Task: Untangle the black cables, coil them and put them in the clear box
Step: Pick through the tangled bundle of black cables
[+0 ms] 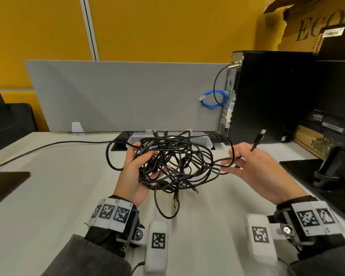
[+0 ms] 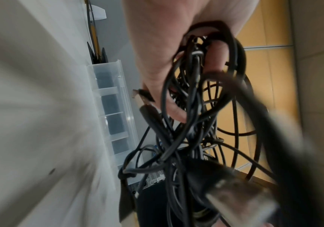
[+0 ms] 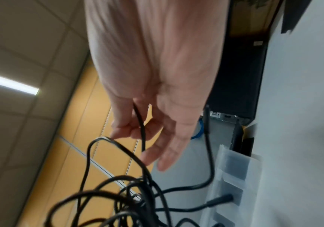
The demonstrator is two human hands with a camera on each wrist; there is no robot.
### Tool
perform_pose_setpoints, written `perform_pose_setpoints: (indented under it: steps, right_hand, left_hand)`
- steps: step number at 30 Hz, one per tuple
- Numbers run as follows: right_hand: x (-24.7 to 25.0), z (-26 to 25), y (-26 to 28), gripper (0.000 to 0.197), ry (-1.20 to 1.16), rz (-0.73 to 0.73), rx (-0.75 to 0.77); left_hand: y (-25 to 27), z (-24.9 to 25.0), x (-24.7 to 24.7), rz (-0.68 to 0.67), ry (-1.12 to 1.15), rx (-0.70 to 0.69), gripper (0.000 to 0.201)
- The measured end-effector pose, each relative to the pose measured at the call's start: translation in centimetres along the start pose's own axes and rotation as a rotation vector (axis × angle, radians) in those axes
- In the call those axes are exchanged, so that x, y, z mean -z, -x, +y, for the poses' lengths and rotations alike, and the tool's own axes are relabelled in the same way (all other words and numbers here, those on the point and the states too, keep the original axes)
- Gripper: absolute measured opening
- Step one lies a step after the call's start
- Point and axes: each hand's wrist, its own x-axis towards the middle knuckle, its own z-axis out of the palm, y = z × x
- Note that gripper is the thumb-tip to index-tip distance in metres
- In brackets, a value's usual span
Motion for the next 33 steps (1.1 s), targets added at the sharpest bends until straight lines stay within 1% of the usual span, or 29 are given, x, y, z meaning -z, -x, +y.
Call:
perform_pose_setpoints:
  steps: [3,7,9,11,14,16,18,20,22,24,27,30,33]
  right_hand:
    - [-0.4,0.2,-0.2,0.02,0.081,0.065,0.076]
    - [-1.1,0.4,-0.7,0.018,0.207,0.125,0.197]
    - [-1.6,0.1,-0.8,0.015,0.247,0.103,0.206]
    - [-2.0,-0.1,-0.8,0.016,0.233,0.052,0.189]
    - [-2.1,-0.4,-0.7,0.023,0.297,0.009,0.181]
    - [-2.2,-0.7,-1.0,0.024,0.38,-0.019,0.138]
    - [-2.4,-0.8,-1.5,0.018,0.443,-0.013,0.1]
    - [-2.5,-0.9,-2.0,0.011,0.483,0.036,0.093]
    - [-2.6,-1.2,-2.3,0.011,0.516,0.037,0.068]
    - [-2.6,-1.4,-2.3,0.014,0.507,-0.009,0.007]
    - [-2.3,-1.6,-2.0,0.017,0.38,-0.123,-0.114]
    - [-2.2,-1.6,-1.5,0.016,0.315,-0.252,-0.173]
    - [-2.4,-1.6,-1.1,0.02,0.242,-0.313,-0.223]
  left_hand:
    - [0.0,0.1,0.1,0.024,0.014,0.046,0.025]
    - [0.0,0.0,0.0,0.03,0.025,0.139,0.037]
    - [0.1,-0.2,-0.2,0.035,0.011,0.172,0.042]
    - [0.1,-0.2,-0.1,0.044,0.007,0.177,0.043]
    - [0.0,-0.1,0.1,0.064,0.004,0.17,0.036]
    - [0.1,-0.1,0.1,0.071,0.0,0.176,0.026]
    - [0.1,0.0,0.0,0.066,-0.01,0.187,0.022]
    - [0.2,-0.1,-0.2,0.049,-0.017,0.209,0.023]
    - [0.2,-0.1,-0.2,0.045,-0.023,0.217,0.025]
    - [0.1,-0.1,-0.2,0.038,-0.03,0.213,0.024]
    - [0.2,-0.1,-0.2,0.026,-0.033,0.217,0.021]
    - [0.2,-0.2,0.0,0.036,-0.051,0.225,0.029]
    - [0.1,-0.3,0.1,0.046,-0.063,0.235,0.025]
